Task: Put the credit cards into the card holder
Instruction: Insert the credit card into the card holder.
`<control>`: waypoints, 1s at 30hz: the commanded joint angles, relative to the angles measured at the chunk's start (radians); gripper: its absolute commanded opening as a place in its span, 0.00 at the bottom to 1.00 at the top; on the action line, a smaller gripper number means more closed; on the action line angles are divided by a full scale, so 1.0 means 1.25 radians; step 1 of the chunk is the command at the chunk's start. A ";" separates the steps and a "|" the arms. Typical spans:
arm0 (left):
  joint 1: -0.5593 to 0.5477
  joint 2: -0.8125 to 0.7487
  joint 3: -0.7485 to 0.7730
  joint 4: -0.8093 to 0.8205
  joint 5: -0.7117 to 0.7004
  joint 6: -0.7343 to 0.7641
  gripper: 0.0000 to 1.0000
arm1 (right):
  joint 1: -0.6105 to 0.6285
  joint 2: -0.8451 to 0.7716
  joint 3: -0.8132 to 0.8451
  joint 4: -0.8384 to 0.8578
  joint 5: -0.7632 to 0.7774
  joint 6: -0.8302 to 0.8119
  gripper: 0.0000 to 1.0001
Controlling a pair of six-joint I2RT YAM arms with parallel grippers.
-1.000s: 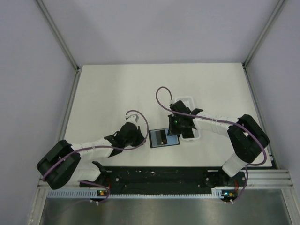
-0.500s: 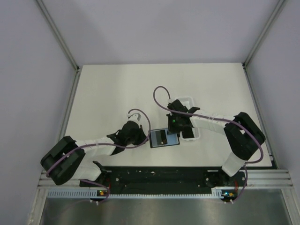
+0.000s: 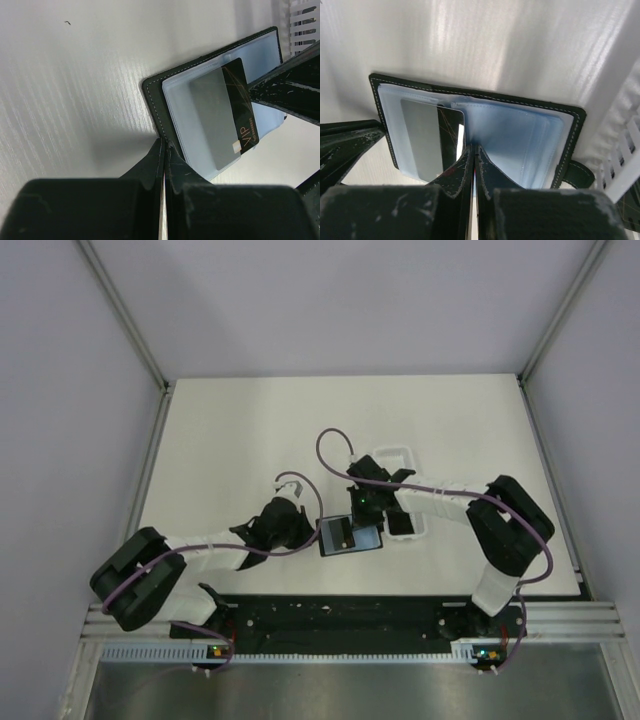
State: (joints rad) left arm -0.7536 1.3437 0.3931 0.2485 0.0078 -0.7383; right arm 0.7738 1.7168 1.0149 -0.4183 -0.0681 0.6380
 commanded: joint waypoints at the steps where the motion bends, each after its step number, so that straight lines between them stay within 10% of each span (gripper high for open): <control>1: -0.005 0.026 -0.003 0.004 0.024 -0.006 0.00 | 0.035 0.024 0.046 0.000 0.004 0.003 0.00; 15: -0.005 0.006 -0.020 0.004 0.021 -0.008 0.00 | 0.082 0.062 0.097 -0.011 -0.002 0.014 0.00; 30: -0.003 -0.157 -0.021 -0.135 -0.104 0.016 0.00 | 0.078 -0.190 0.066 -0.122 0.298 -0.032 0.00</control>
State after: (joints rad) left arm -0.7544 1.2194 0.3706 0.1265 -0.0601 -0.7341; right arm 0.8623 1.6154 1.0943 -0.5526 0.1459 0.6273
